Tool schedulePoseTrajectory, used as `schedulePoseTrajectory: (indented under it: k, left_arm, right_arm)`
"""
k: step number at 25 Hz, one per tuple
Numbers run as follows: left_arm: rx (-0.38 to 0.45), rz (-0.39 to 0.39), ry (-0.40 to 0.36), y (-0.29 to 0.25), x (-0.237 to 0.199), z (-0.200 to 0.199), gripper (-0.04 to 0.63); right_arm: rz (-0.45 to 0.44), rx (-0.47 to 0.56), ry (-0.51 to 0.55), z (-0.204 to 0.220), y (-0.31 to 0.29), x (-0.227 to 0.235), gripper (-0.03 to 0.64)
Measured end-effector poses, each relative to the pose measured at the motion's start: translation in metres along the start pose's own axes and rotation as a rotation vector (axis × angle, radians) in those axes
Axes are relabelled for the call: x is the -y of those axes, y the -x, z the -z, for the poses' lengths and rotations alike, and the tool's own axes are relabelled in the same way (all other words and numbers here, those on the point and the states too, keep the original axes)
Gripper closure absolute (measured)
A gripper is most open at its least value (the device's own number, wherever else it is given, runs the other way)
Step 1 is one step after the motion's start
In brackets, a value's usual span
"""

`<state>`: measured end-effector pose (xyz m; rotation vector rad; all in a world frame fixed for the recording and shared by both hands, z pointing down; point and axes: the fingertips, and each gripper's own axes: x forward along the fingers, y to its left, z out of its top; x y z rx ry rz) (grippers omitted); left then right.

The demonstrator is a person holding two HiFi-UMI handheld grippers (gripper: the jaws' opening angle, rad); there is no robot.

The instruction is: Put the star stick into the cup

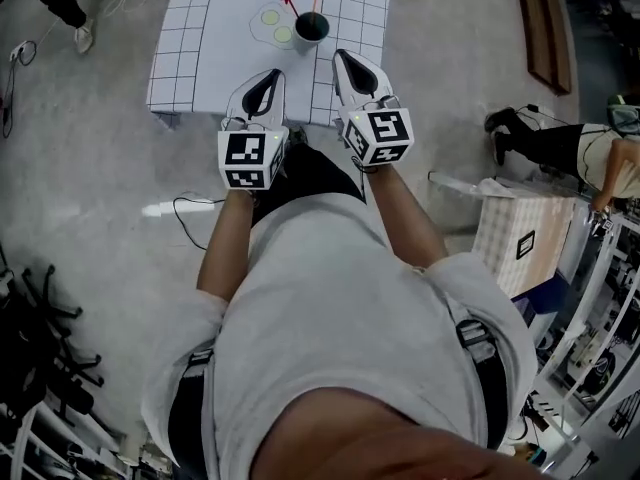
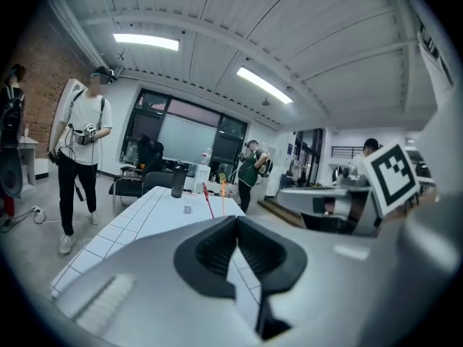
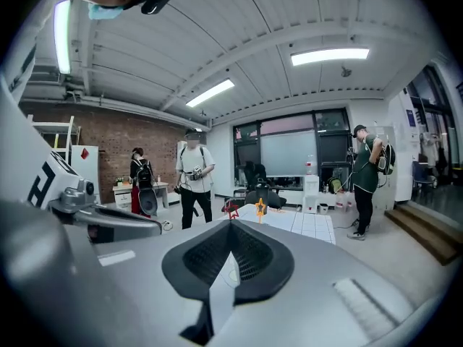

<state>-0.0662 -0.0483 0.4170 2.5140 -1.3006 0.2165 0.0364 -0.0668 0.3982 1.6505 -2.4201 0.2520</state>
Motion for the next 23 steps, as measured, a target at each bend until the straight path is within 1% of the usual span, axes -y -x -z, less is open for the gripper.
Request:
schedulePoseTrajectory:
  k: [3, 7, 11, 16, 23]
  left_arm:
    - [-0.005, 0.017, -0.007, 0.003, 0.013, 0.000, 0.592]
    - [0.001, 0.029, -0.028, 0.004, 0.024, -0.007, 0.592]
    - [0.002, 0.036, -0.042, 0.003, 0.034, -0.011, 0.592]
    - [0.001, 0.065, -0.059, -0.005, 0.054, -0.017, 0.592]
    - [-0.009, 0.079, -0.054, -0.011, 0.070, -0.014, 0.592]
  right_arm:
    - [0.003, 0.019, -0.014, -0.005, 0.020, -0.009, 0.618]
    - [0.006, 0.035, -0.039, -0.008, 0.028, -0.011, 0.618]
    - [0.007, 0.050, -0.033, -0.013, 0.038, -0.012, 0.618]
    - [0.018, 0.059, -0.041, -0.017, 0.053, 0.002, 0.618]
    - [0.021, 0.051, -0.042, -0.016, 0.064, 0.016, 0.618]
